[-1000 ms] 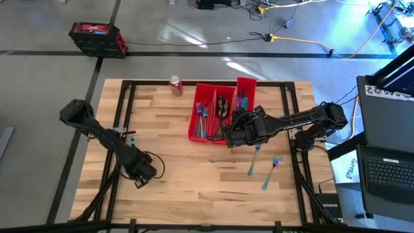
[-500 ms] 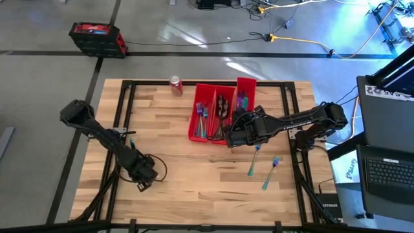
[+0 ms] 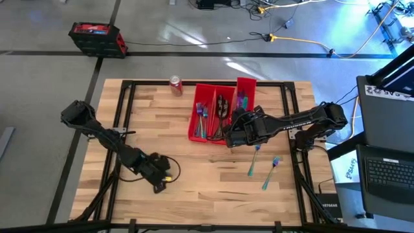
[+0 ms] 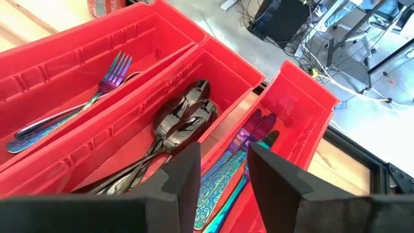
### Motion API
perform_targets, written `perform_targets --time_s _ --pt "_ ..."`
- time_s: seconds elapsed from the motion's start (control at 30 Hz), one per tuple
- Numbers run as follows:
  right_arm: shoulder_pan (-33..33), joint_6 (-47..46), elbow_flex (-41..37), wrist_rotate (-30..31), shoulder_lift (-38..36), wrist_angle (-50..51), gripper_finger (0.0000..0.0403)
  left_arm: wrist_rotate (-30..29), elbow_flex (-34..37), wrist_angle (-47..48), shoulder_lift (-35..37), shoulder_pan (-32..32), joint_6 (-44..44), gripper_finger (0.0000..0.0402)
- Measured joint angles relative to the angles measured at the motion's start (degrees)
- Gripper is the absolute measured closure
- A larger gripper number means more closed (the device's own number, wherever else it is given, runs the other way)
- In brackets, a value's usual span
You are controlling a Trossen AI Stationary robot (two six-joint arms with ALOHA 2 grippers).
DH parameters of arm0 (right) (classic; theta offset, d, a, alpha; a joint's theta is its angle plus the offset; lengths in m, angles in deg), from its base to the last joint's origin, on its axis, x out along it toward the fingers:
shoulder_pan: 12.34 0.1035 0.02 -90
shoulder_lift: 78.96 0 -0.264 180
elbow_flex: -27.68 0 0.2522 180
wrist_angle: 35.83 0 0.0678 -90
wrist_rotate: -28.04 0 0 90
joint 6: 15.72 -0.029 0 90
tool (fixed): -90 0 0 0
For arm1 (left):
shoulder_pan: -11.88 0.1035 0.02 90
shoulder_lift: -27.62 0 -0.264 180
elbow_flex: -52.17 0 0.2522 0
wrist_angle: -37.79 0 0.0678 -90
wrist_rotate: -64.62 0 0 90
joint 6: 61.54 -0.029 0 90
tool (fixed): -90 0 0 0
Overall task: Sort silverware
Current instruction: Put the purple table knife into the right red bin
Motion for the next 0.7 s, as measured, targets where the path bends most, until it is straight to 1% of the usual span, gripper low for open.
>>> perform_targets --time_s 0.07,0.13,0.2,0.23,0.3,0.37,0.5,0.57,0.7 --pt "0.0 0.0 0.0 0.0 0.0 -0.2 0.0291 -1.6 0.0 -8.1 0.0 0.2 -6.5 0.0402" --pt "0.0 0.1 0.0 -0.2 0.0 -0.2 0.0291 -1.7 0.0 -15.6 0.3 0.3 -12.1 0.0402" --pt "0.0 0.1 0.0 -0.7 0.0 -0.2 0.0291 -3.6 -0.1 -20.1 1.2 0.3 -14.4 0.0402" --pt "0.0 0.1 0.0 -1.1 0.0 -0.2 0.0291 -4.9 -0.2 -20.7 2.0 0.3 -15.0 0.0402" --pt "0.0 0.1 0.0 -1.6 0.0 -0.2 0.0291 -6.8 -0.2 -19.0 3.3 0.2 -15.4 0.0402" --pt "0.0 0.1 0.0 -2.0 0.0 -0.2 0.0291 -7.2 -0.2 -13.7 4.8 -0.1 -14.8 0.0402" --pt "0.0 0.2 0.0 -2.6 0.0 -0.3 0.0291 -6.5 -0.2 0.9 7.8 -1.5 -6.0 0.0402" --pt "0.0 0.4 0.0 -2.6 0.0 -0.3 0.0291 -6.0 -0.2 6.4 8.4 -3.7 -1.9 0.0402" --pt "0.0 1.4 0.0 -2.6 0.0 -0.5 0.0291 -4.5 -0.2 8.8 8.2 -9.4 0.4 0.0402"
